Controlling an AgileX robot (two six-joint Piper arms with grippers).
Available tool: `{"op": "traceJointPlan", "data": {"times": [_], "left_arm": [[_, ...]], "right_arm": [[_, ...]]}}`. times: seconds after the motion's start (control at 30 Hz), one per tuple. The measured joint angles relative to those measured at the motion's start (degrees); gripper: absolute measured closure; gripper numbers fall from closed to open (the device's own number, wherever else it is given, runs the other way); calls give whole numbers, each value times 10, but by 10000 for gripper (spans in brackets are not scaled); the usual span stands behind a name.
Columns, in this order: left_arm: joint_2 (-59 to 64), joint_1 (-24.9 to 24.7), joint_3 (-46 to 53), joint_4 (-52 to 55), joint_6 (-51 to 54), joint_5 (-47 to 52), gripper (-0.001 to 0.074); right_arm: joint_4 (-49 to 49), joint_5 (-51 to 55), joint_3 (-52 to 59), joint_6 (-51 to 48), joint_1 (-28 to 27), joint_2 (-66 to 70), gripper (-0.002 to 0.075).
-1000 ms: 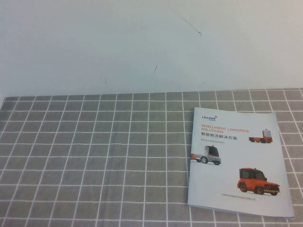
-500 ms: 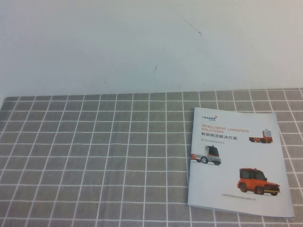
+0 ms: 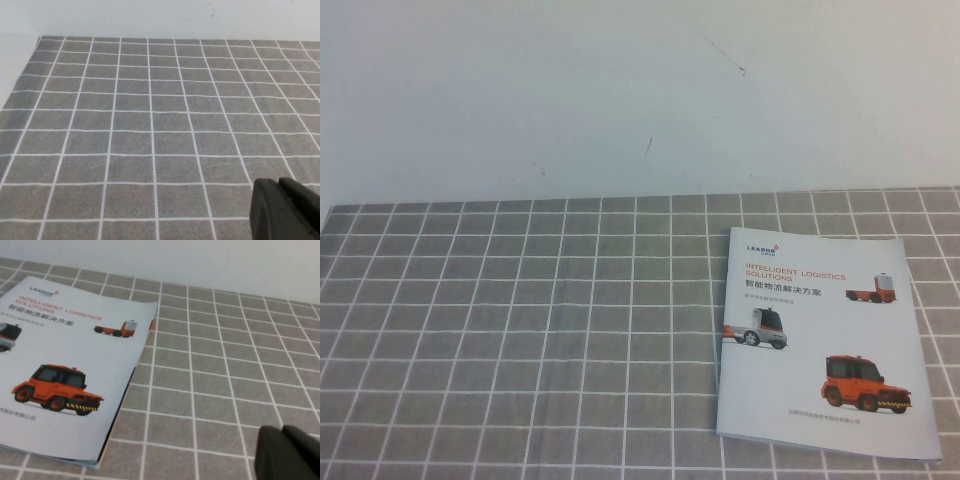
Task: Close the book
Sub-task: 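Close the open booklet and leave it lying on the table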
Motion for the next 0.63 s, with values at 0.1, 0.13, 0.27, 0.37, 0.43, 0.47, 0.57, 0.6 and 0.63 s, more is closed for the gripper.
{"op": "traceJointPlan", "data": {"times": [0.1, 0.13, 0.27, 0.37, 0.43, 0.47, 0.57, 0.6, 0.63], "left_arm": [[0, 0, 0, 0, 0, 0, 738], [0, 0, 0, 0, 0, 0, 738], [0, 0, 0, 0, 0, 0, 738], [0, 0, 0, 0, 1, 0, 738], [0, 0, 0, 0, 1, 0, 738], [0, 0, 0, 0, 1, 0, 738], [0, 0, 0, 0, 1, 0, 738], [0, 0, 0, 0, 1, 0, 738], [0, 0, 0, 0, 1, 0, 738]], "right_arm": [[-6, 1, 0, 4, 0, 0, 729], [-7, 1, 0, 7, 0, 0, 729], [-13, 1, -1, 19, 5, 0, 729], [-16, 1, -1, 31, 11, 0, 729], [-22, 1, -1, 38, 13, 0, 729], [-27, 1, -1, 41, 14, 0, 729], [-39, 1, -1, 44, 17, 0, 729], [-40, 1, -1, 45, 17, 0, 729], [-40, 1, -1, 45, 17, 0, 729]]}}
